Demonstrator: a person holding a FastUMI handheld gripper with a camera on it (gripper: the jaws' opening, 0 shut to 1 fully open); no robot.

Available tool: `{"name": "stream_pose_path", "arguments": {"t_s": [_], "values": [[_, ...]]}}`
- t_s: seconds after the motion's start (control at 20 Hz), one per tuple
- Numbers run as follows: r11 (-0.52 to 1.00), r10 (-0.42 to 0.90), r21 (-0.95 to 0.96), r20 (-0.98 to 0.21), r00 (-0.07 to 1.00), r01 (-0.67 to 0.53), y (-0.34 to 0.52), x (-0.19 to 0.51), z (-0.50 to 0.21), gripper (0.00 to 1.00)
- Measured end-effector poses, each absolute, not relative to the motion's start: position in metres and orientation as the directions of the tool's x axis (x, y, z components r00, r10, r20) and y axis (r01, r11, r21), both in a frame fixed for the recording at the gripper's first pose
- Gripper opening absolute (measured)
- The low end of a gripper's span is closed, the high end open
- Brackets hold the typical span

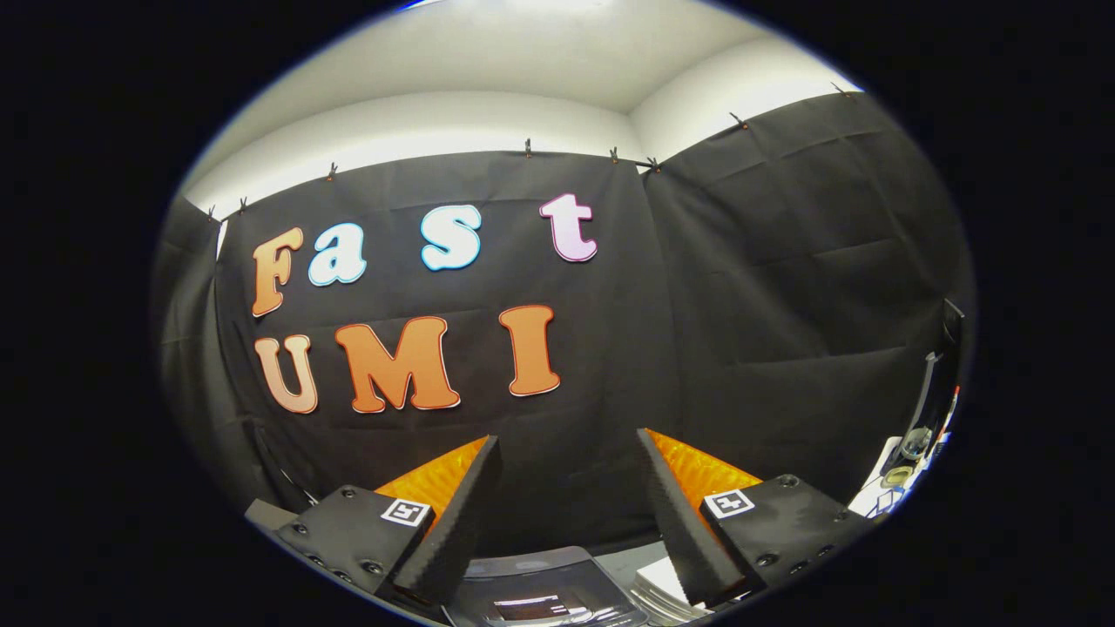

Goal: Put the clothes into the washing machine and then close the washing machine lid.

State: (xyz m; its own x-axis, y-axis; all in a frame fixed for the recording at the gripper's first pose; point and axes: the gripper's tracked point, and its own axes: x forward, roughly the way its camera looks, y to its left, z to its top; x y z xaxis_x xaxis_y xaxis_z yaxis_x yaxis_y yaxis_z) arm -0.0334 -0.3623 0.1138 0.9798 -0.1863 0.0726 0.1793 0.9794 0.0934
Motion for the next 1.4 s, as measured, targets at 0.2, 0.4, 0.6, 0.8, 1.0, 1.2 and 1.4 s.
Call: {"name": "stream_pose_path", "arguments": {"t_s": [0.2,0.4,0.6,0.8,1.0,1.2,1.4], "values": [[0.978,-0.192,0.093,0.067,0.979,0.185,-0.3627,-0.0341,0.1129,0.99],[0.977,-0.199,0.089,0.070,0.977,0.193,-0.3637,-0.0353,0.1141,0.99],[0.976,-0.208,0.082,0.070,0.976,0.202,-0.3639,-0.0344,0.1165,0.99],[0.975,-0.212,0.079,0.063,0.975,0.206,-0.3617,-0.0336,0.1146,0.99],[0.974,-0.220,0.071,0.057,0.974,0.216,-0.3611,-0.0350,0.1139,0.99],[0.971,-0.232,0.070,0.054,0.971,0.228,-0.3598,-0.0385,0.1124,0.99],[0.969,-0.239,0.076,0.050,0.970,0.235,-0.3571,-0.0427,0.1101,0.99]]}}
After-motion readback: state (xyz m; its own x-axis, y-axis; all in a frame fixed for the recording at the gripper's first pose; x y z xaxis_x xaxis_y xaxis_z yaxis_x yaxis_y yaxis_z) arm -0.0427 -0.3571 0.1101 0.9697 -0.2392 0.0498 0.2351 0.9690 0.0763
